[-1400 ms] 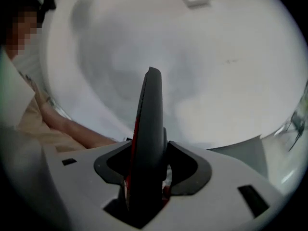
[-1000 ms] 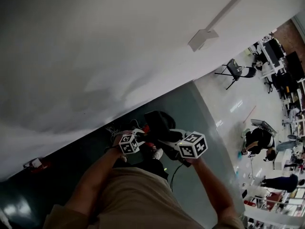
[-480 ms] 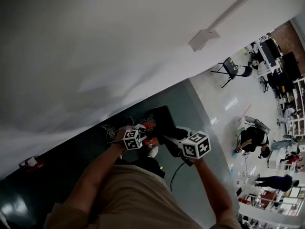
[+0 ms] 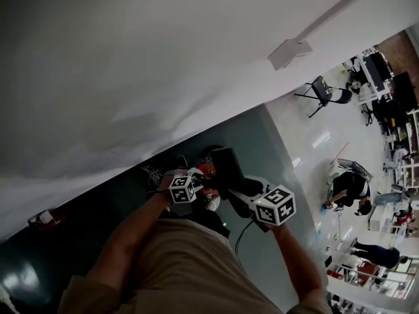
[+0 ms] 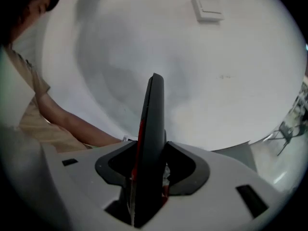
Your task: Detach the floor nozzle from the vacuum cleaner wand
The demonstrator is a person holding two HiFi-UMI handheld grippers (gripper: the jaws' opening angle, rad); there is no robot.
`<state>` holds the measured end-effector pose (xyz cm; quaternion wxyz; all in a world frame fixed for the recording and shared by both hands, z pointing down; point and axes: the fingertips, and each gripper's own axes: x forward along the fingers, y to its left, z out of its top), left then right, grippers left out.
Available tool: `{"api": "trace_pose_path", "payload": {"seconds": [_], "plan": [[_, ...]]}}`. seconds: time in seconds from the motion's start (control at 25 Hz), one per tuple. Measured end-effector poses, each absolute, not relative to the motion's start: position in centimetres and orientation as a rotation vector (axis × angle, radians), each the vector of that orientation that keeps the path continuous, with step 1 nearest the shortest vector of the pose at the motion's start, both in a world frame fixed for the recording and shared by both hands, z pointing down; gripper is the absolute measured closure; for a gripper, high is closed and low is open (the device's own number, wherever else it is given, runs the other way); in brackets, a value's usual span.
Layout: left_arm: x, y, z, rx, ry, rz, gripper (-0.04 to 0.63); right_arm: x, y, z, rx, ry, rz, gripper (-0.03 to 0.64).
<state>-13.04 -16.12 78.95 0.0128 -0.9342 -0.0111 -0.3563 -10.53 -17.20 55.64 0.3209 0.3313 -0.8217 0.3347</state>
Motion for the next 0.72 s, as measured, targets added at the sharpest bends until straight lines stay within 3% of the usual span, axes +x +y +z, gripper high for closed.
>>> {"api": "trace_pose_path", "payload": {"seconds": [0.12,0.36,0.48,0.6,0.72], "plan": [[-12.6,-15.2,78.5,-2.858,-0.079,-1.106,0.445,-8.0,-18.2,55.6,0.802,-2.250,1.124,0.425],[-13.2,-16.9,80.2,-2.821,-0.027,-1.255,0.445,-10.2,-17.9,55.9,0.832,-2.207,0.944,0.437],[-13.4,-16.3,80.1,-2.785,-0.061,-1.275,0.445,-10.5,-18.1,56.8,0.721,-2.285,1.170,0.421],[-13.5,-15.8,80.1,-2.736,-0.102,-1.288,0.445,-12.5,-17.0,58.9,0.489,-2.181,1.226,0.325],[-13.9,-16.0,80.3,-2.739,-0.095,-1.285,0.445,-13.0,-17.7,59.8,0.504,-2.101,1.175,0.361]]}}
